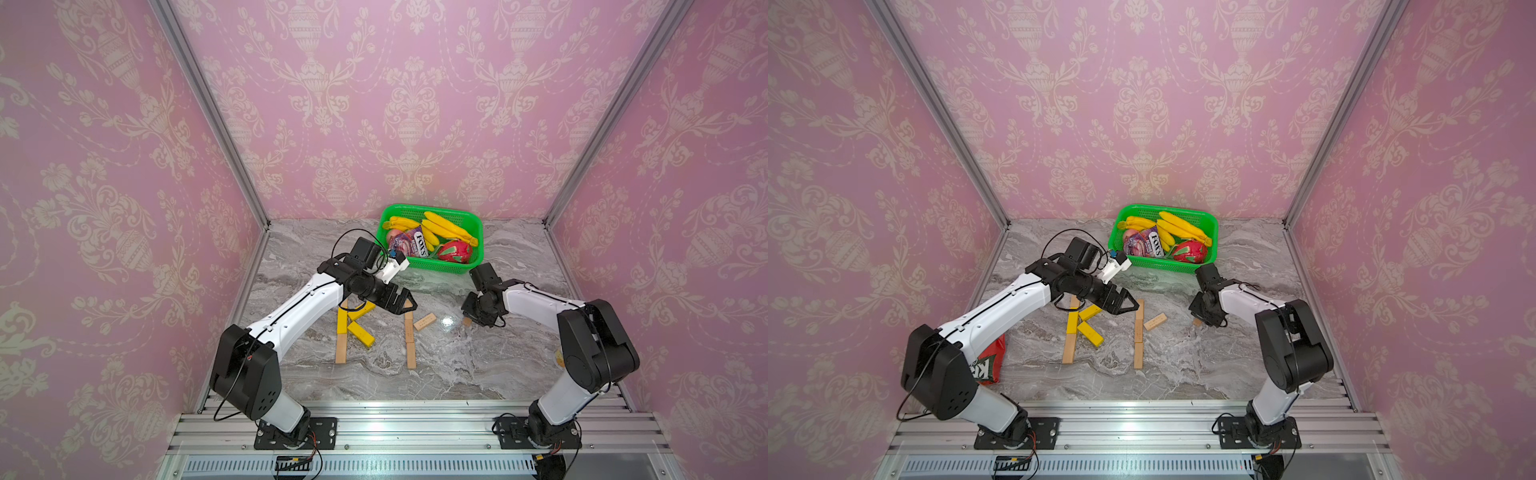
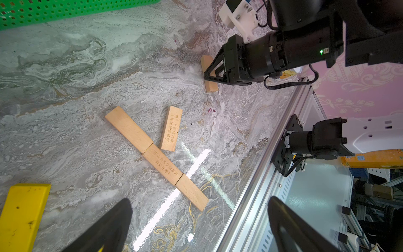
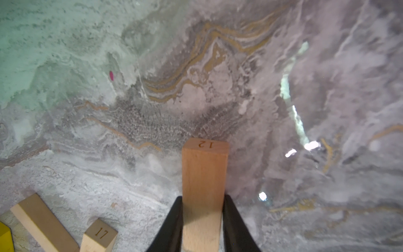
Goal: Assemble the letter k with building blocks
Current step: Pick up the building block from the center of the board.
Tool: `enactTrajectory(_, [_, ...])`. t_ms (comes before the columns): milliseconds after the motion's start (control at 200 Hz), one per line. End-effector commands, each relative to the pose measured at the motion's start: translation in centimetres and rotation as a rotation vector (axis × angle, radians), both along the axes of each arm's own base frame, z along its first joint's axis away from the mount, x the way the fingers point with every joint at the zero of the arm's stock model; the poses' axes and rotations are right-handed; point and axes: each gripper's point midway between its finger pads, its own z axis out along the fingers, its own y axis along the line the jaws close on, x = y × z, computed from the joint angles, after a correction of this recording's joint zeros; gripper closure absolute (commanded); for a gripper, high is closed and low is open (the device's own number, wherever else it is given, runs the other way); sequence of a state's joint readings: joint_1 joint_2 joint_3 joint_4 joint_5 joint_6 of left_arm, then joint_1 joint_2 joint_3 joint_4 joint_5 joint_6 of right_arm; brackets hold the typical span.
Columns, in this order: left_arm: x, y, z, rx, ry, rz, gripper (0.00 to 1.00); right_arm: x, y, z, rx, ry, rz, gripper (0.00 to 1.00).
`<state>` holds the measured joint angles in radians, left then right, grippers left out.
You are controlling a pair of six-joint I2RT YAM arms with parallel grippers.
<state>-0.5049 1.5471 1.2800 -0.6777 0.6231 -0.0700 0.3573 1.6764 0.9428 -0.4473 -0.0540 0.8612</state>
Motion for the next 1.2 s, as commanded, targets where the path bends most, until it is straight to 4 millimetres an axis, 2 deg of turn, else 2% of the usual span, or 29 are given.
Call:
enactTrajectory(0, [-0.1,0.3,-0.5,0.008,0.033,0.006,0.01,-2.6,-1.0,-1.3,-0.061,0.056,0.053,0.74])
enactTrajectory(285, [0.2,1.0,-1.0,0.061,0.008,0.017,0.01,-2.8,-0.9,0.7,-0.127,-0.019,0.232,0.74])
enactTrajectory(370, [0.2,1.1,-1.3,0.066,0.013,0.017,0.01,-2.7,-0.3,1.5,-0.142,-0.042,0.331,0.74])
enactTrajectory(620, [-1.8,-0.2,-1.4,-0.021,0.18,-0.015,0.01,-2.5,1.5,3.5,-0.167,-0.084,0.561,0.72])
enactTrajectory(810, [-2.8,1.3,-2.7,0.042,0.202,0.025,0.01,-3.0,2.7,4.1,-0.142,-0.136,0.647,0.74])
enactTrajectory(915, [-2.6,2.1,-3.3,0.067,0.194,0.076,0.01,-3.3,3.5,4.5,-0.145,-0.175,0.697,0.74])
enactTrajectory(1196, [0.2,4.7,-4.7,0.082,0.188,0.278,0.01,-4.9,5.8,6.0,-0.153,-0.264,0.866,0.74])
